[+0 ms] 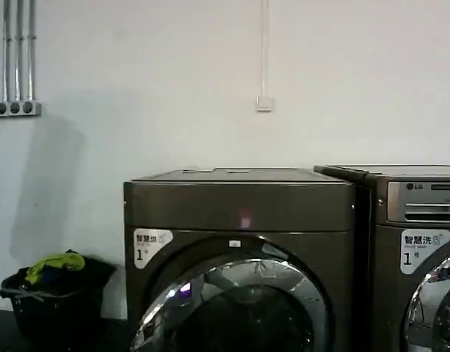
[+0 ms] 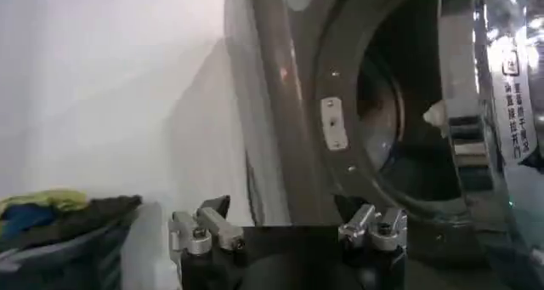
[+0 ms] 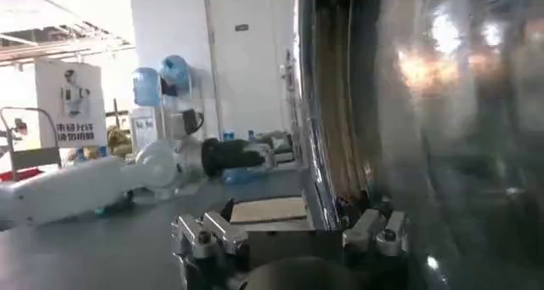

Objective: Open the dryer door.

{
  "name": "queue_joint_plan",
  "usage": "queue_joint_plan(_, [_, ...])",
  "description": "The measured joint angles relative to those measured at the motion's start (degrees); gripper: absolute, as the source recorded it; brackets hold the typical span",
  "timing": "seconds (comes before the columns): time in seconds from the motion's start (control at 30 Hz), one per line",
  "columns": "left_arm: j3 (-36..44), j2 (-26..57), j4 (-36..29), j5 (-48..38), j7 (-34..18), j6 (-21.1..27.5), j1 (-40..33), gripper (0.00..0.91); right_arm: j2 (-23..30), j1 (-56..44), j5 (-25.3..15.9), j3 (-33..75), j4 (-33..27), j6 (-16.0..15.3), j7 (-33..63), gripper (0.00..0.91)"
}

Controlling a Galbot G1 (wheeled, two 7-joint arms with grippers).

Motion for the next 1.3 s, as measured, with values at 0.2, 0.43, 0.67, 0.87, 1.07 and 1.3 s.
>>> queue_joint_plan(0.2, [4.5, 3.0, 5.2, -1.6, 1.8, -1.1, -4.2, 0.907, -1.3, -0.1, -0.2, -0.9, 1.0, -0.4, -2.7, 0.907])
queue_joint_plan(0.43, [10.6, 6.4, 10.1, -1.7, 3.8, -3.5, -9.0, 0.907, -1.8, -0.2, -0.3, -2.1, 1.3, -0.4, -4.9, 0.907])
queue_joint_plan(0.67, [15.8, 7.4, 14.4, -1.6, 6.9, -7.7, -13.6, 0.907, -2.6, 0.4, -0.2, -2.1, 2.1, -0.4, -4.7, 0.907])
queue_joint_plan(0.87, [20.0, 8.2, 16.5, 0.7, 9.7, -9.4, -15.9, 0.907, -4.3, 0.4, 0.1, -2.2, 3.3, -0.4, -4.6, 0.907])
queue_joint_plan(1.07, [24.3, 8.0, 18.2, 0.9, 11.2, -11.8, -19.3, 0.907, -6.8, -0.6, 0.6, -1.0, 5.2, -0.2, -4.2, 0.907])
queue_joint_plan(1.3, [27.7, 7.4, 19.5, 0.8, 11.2, -11.9, -22.8, 0.907, -9.6, -2.6, 1.9, 1.4, 7.6, 0.1, -2.7, 0.907])
